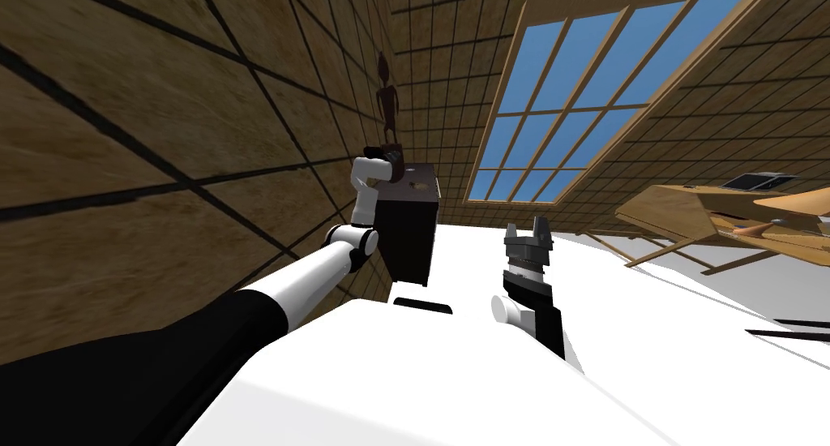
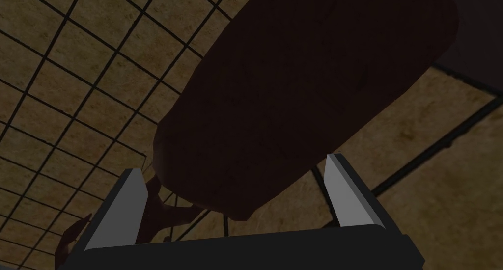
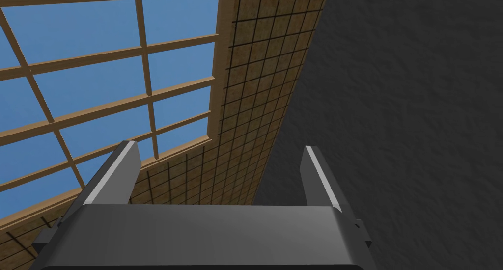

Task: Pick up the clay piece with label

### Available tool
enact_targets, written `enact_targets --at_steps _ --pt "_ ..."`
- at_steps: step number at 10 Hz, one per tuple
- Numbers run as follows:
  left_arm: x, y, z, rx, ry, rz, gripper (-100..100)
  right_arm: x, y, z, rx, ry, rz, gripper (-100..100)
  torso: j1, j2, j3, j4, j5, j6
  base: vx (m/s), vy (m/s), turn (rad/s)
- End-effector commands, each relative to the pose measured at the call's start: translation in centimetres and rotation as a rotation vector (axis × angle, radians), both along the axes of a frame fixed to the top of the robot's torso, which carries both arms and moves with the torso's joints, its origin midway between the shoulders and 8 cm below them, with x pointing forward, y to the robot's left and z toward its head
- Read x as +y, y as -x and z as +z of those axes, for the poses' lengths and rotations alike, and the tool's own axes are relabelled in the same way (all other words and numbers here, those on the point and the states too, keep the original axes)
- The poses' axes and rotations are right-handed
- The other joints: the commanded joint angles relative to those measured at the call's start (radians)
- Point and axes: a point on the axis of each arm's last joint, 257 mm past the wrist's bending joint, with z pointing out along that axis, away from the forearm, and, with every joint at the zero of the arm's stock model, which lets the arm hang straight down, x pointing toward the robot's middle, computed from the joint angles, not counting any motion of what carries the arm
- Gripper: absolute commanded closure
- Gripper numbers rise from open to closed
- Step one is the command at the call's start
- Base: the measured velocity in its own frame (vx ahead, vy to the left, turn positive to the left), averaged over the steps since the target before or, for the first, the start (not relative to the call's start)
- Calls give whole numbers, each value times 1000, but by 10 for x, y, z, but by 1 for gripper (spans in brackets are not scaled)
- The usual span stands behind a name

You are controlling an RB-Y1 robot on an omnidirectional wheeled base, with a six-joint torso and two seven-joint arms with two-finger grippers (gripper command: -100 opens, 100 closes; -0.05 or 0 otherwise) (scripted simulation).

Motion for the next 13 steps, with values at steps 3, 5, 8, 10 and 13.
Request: enact_targets --at_steps 3,5,8,10,13 --pt "-12 -5 2 93 -29 -11 -100 0 0 0 0 0 0 0 0 0 0 0 0 0 21 18 -14" --pt "-17 -7 1 145 -54 -20 -100 0 0 0 0 0 0 0 0 0 0 0 0 0 23 14 -14" --pt "-26 -6 0 222 -79 -34 -100 0 0 0 0 0 0 0 -1 0 0 0 0 0 27 12 -14" --pt "-29 -4 -5 267 -80 -36 -100 0 0 0 0 0 0 0 -1 -1 0 0 0 0 29 10 -10" --pt "-37 -1 -10 350 -106 -52 -100 0 0 0 0 0 0 0 -1 -1 -1 -1 0 0 37 8 -15"
